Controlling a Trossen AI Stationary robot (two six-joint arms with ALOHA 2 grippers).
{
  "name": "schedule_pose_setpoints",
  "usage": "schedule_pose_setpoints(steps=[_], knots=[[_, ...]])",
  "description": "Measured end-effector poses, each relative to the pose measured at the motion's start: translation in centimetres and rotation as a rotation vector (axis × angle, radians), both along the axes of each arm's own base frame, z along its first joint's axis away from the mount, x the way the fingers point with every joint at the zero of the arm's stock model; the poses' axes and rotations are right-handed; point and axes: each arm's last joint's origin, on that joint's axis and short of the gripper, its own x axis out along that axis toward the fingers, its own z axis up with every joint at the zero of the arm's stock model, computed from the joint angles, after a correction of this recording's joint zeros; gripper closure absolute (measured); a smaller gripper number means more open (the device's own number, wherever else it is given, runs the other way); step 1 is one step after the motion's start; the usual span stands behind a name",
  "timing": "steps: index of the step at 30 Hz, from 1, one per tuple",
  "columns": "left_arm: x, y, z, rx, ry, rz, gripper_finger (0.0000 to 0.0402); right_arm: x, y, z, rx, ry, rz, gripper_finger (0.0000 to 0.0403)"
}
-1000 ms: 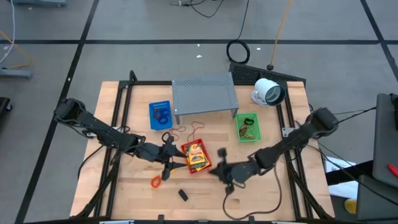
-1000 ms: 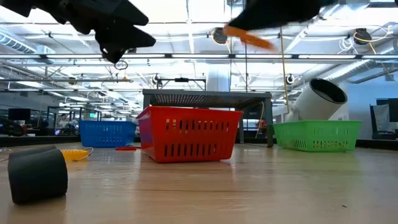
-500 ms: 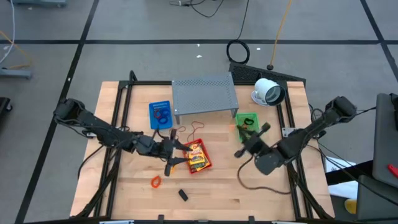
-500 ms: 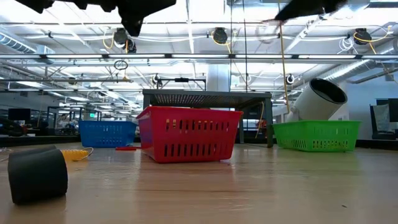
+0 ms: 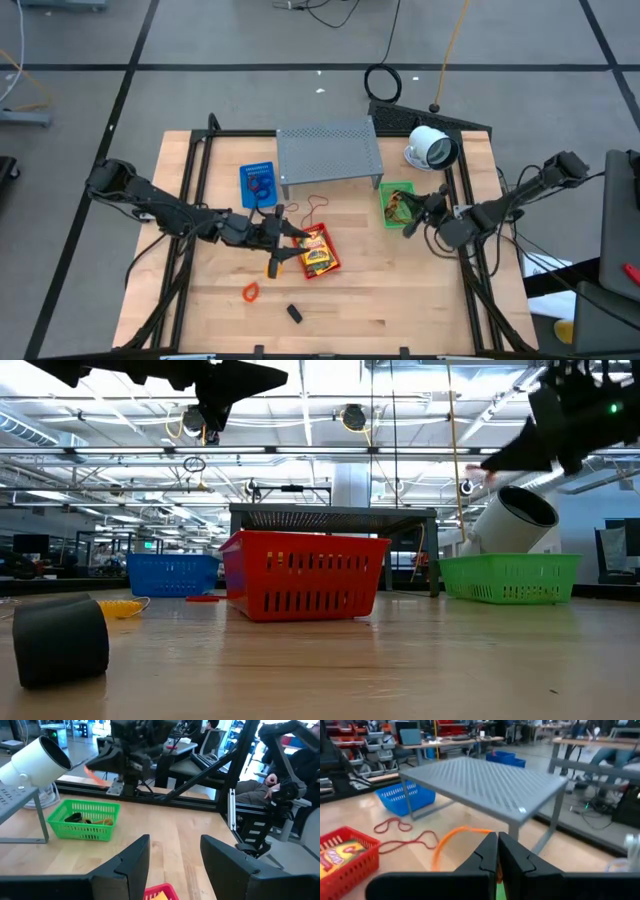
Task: Pick & Place Office Desk Supplies
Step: Put the orange rubber band into the green bin
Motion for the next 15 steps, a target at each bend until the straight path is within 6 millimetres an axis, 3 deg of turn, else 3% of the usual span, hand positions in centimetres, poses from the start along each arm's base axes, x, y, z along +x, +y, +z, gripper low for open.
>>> schedule_pose_setpoints(steps=[8, 15], knots=[[0.0, 0.0, 0.0, 0.005, -0.002, 0.001, 0.0218, -1.5, -2.0, -4.4, 0.06, 0.02, -0.082, 0.0402], [0.2, 0.6, 0.0, 0.007, -0.003, 0.023, 0.0218, -1.2, -2.7, -5.3, 0.181, 0.058, 0.0, 0.0357]])
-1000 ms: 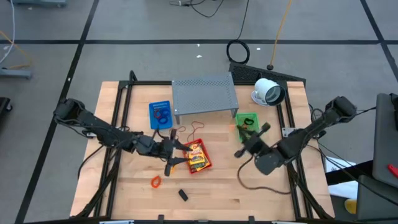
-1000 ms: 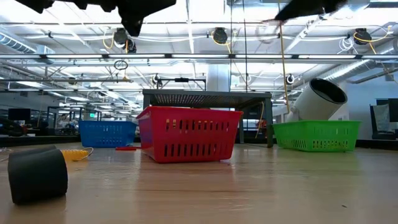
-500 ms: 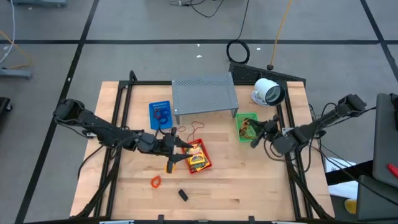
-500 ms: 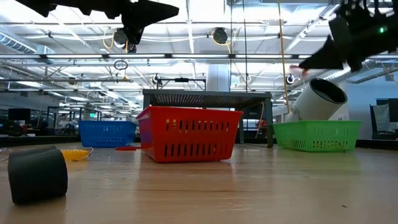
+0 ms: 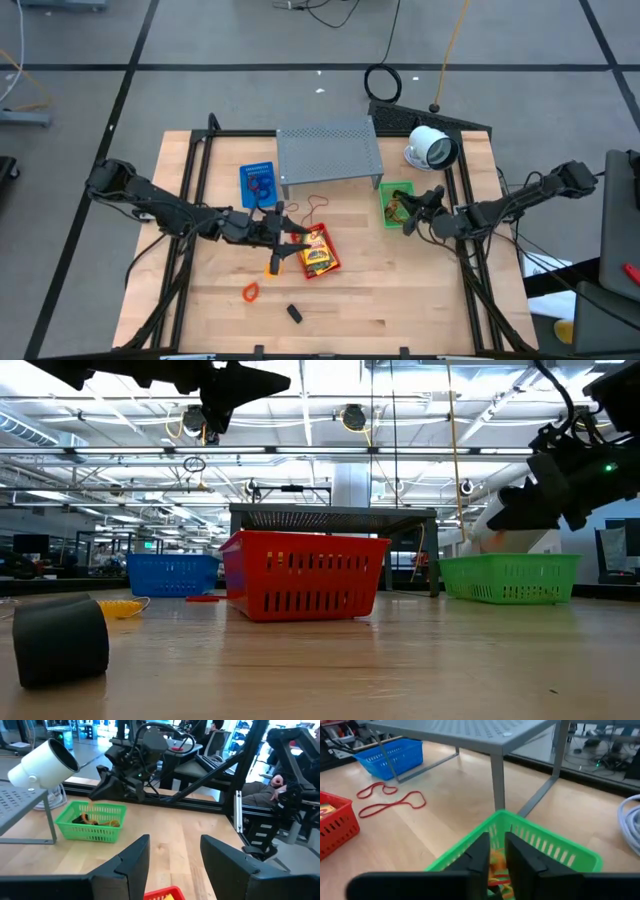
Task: Pick & Place Office Desk Supplies
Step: Put the orange rubber band into the green bin, then put the black rubber band into the green bin
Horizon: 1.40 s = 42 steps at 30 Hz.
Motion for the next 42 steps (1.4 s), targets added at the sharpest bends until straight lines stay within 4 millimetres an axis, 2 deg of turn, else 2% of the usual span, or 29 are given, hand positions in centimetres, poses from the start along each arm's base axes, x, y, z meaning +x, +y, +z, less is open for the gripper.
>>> schedule_pose_setpoints(steps=[9, 14, 16, 19, 22, 24, 26, 31, 35, 38, 42], knots=[[0.1, 0.3, 0.0, 0.0, 0.0, 0.011, 0.0218, 0.1, -0.2, -0.1, 0.042, -0.005, 0.013, 0.0249], [0.1, 0.4, 0.0, 0.001, -0.002, 0.017, 0.0218, 0.4, -0.1, 0.3, 0.062, -0.047, 0.029, 0.0209], [0.2, 0.6, 0.0, 0.005, -0.002, 0.021, 0.0218, 0.8, 0.2, 0.8, 0.095, -0.085, 0.119, 0.02], [0.2, 0.6, 0.0, 0.004, -0.001, -0.002, 0.0218, 1.5, 1.3, 1.5, 0.118, -0.175, 0.432, 0.0196], [0.0, -0.2, 0.1, 0.044, -0.012, -0.118, 0.0218, 1.7, 2.8, 2.1, 0.063, -0.338, 0.752, 0.02], [-0.2, -1.0, 0.2, 0.068, -0.025, -0.17, 0.0218, 1.7, 3.9, 2.9, -0.015, -0.44, 0.901, 0.0204], [-0.5, -1.8, 0.1, 0.108, -0.028, -0.192, 0.0218, 1.8, 4.8, 2.9, -0.081, -0.461, 0.995, 0.0209], [-1.5, -3.8, -0.5, 0.204, 0.024, -0.151, 0.0218, 4.2, 7.1, 3.0, -0.146, -0.382, 1.07, 0.022], [-2.6, -5.0, -1.9, 0.259, 0.162, -0.149, 0.0218, 6.6, 8.7, 2.2, -0.15, -0.289, 1.092, 0.0227], [-3.2, -5.4, -3.0, 0.22, 0.278, -0.125, 0.0218, 7.9, 9.3, 1.7, -0.175, -0.253, 1.085, 0.0229], [-3.8, -5.8, -4.0, 0.141, 0.374, -0.111, 0.0218, 9.1, 9.1, 1.2, -0.186, -0.214, 1.04, 0.0229]])
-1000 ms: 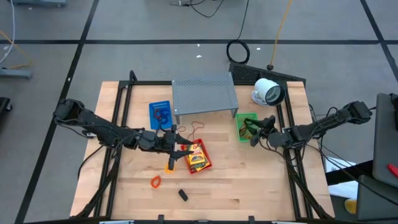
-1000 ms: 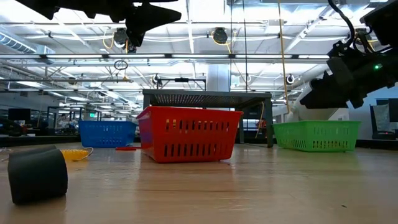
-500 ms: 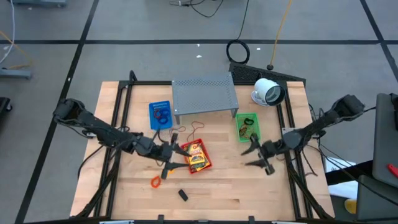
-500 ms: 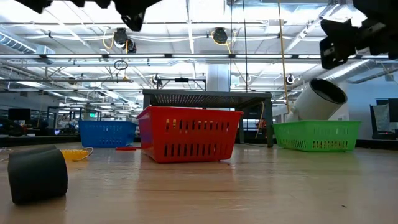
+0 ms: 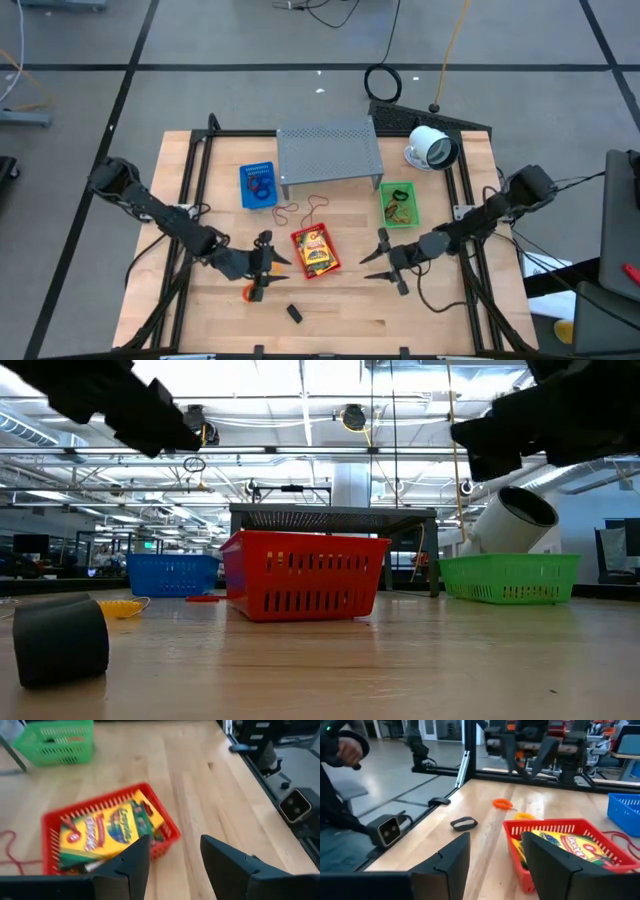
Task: Pick & Place Office Desk Supplies
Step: Put the black rubber band into the green bin
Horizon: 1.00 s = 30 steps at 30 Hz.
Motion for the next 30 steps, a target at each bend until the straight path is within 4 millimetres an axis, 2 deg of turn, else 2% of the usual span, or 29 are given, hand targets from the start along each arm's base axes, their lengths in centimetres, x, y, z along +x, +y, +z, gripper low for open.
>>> schedule_pose_setpoints(steps=[7, 13, 20, 30], knots=[[0.1, -2.0, -3.0, 0.064, 0.091, -0.109, 0.0218, 0.6, -0.4, 0.2, 0.033, -0.003, -0.026, 0.0232], [1.2, -3.8, -5.8, 0.059, 0.168, -0.219, 0.0218, 0.6, -0.5, 0.2, 0.035, -0.002, -0.03, 0.0234], [3.3, -5.8, -6.6, 0.07, 0.208, -0.329, 0.0218, 0.6, -0.5, 0.1, 0.035, 0.008, -0.058, 0.0234], [3.9, -6.4, -7.4, 0.032, 0.263, -0.366, 0.0218, 0.5, -0.6, -0.3, 0.026, 0.045, -0.083, 0.0238]])
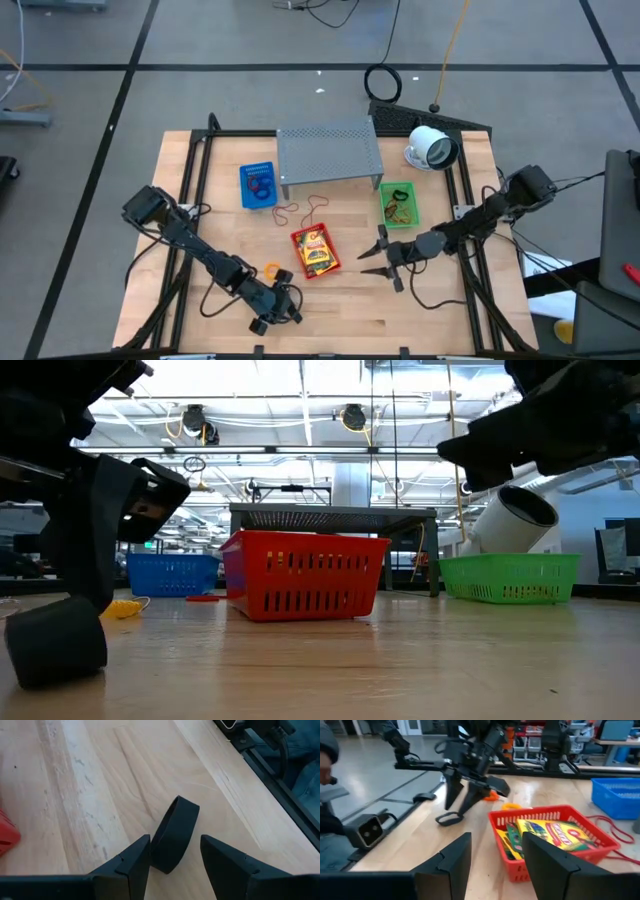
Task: Pick & Place Office Desk Supplies
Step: Put the black rubber band into the green bin
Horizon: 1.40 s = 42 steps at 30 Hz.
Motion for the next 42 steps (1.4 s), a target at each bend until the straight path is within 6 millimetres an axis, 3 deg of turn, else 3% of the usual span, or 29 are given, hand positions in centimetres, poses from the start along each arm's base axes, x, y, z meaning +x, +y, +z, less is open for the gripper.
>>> schedule_pose_setpoints(steps=[20, 24, 31, 36, 42], knots=[[0.0, 0.3, -0.1, 0.053, -0.017, 0.065, 0.0222, 0.0, -0.1, -0.1, 0.019, 0.015, -0.033, 0.0241], [0.0, 0.3, -0.2, 0.06, -0.008, 0.074, 0.0265, 0.0, -0.1, -0.1, 0.019, 0.015, -0.033, 0.0243], [-0.2, 0.4, -0.4, 0.012, 0.049, 0.095, 0.0384, 0.0, -0.1, -0.1, 0.019, 0.015, -0.033, 0.0244], [0.2, 0.4, 0.0, 0.015, -0.018, 0.155, 0.0393, 0.0, -0.1, -0.1, 0.02, 0.015, -0.033, 0.0245], [1.9, 1.2, 1.3, 0.077, -0.246, 0.203, 0.0396, 0.0, -0.1, 0.1, 0.029, -0.004, -0.03, 0.0246]])
